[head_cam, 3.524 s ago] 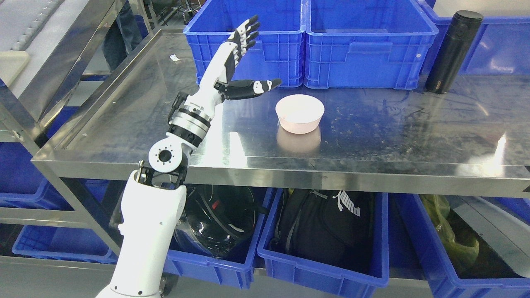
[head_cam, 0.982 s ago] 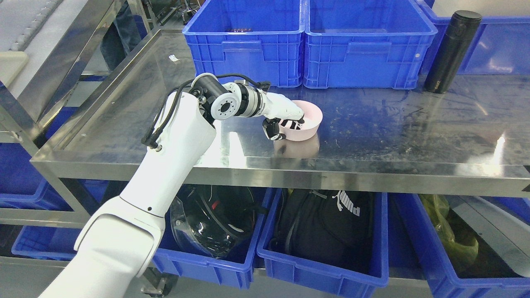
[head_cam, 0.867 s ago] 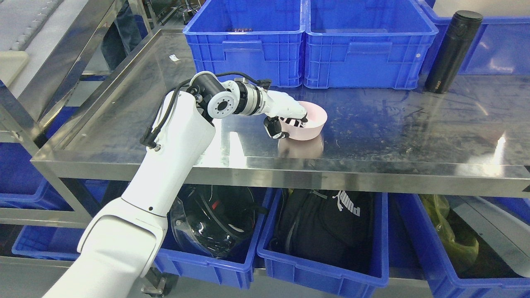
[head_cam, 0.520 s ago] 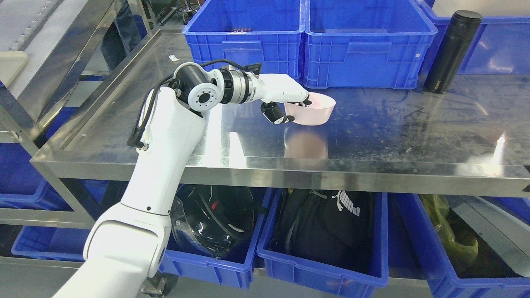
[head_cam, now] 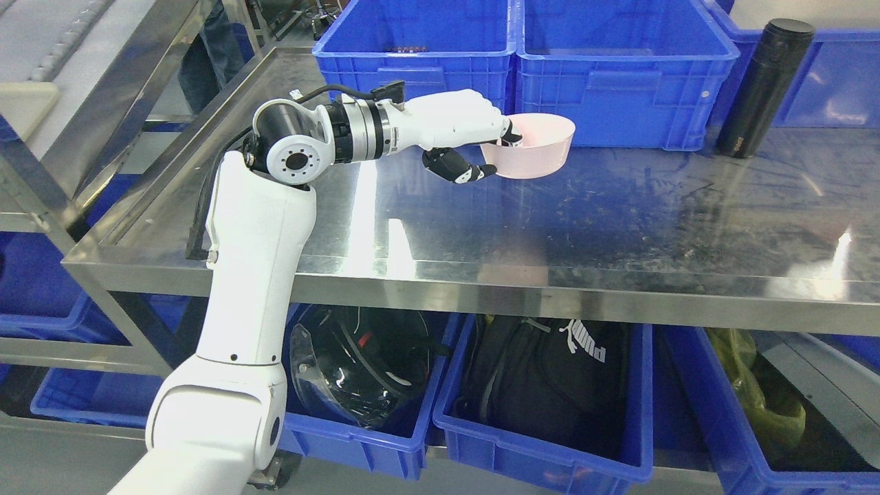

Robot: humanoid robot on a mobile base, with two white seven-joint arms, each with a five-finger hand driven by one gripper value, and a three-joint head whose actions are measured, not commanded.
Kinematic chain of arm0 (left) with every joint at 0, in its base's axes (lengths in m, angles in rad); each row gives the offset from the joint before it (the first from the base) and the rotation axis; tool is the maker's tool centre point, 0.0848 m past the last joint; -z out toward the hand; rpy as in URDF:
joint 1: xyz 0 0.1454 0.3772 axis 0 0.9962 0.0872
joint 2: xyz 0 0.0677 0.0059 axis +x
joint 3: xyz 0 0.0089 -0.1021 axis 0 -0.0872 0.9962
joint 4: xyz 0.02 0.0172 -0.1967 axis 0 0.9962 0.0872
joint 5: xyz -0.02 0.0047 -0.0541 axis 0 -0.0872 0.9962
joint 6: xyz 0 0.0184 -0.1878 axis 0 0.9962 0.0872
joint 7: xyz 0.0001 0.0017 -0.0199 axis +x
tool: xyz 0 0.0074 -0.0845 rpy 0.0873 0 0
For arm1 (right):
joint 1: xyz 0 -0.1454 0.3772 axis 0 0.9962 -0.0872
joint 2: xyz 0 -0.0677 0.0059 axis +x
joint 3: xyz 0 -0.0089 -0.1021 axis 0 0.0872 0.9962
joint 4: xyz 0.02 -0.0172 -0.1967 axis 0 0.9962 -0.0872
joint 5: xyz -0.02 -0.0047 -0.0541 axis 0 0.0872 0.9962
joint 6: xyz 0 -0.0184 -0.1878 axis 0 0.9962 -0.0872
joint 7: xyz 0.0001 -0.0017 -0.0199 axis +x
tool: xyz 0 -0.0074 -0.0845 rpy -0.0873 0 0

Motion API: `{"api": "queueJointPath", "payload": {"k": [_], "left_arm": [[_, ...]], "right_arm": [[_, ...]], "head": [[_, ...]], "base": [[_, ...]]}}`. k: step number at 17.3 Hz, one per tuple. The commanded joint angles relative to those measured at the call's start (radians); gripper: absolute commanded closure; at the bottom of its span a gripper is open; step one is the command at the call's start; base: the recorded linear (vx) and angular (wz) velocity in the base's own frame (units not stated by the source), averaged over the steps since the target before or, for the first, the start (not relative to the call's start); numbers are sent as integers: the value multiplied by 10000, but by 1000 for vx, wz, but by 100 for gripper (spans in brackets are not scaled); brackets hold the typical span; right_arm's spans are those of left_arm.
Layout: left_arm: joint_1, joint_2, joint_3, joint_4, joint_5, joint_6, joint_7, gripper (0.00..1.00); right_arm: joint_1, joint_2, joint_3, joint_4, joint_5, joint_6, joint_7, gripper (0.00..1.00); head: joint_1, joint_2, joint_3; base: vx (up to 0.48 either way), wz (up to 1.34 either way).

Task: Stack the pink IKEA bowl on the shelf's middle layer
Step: 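Lift the pink bowl off the shelf with the left hand, then hold the pink bowl raised in the left hand while turning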

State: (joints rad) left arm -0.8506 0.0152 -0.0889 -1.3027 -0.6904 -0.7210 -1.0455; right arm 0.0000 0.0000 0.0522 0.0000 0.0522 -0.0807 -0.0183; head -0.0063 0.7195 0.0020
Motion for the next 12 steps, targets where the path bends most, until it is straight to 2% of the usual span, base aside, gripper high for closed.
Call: {"api": "queueJointPath", "payload": {"k": [1, 3, 7, 12], "left_arm": [[942, 22, 1120, -1806, 461, -153, 39, 100], [1325, 22, 1074, -1806, 461, -579, 70, 100], [1832, 22, 1043, -1822, 461, -644, 70, 100], [1833, 22, 1012, -1822, 461, -644, 70, 100]], "right_arm": [[31, -175, 0, -175, 0, -6, -1, 0], [31, -175, 0, -175, 0, -6, -1, 0], [31, -175, 0, -175, 0, -6, -1, 0], [31, -175, 0, -175, 0, -6, -1, 0]], "head": [[0, 0, 0], [0, 0, 0], [0, 0, 0], [0, 0, 0]], "base": [[16, 285], [18, 355], [24, 646], [12, 1157]]}}
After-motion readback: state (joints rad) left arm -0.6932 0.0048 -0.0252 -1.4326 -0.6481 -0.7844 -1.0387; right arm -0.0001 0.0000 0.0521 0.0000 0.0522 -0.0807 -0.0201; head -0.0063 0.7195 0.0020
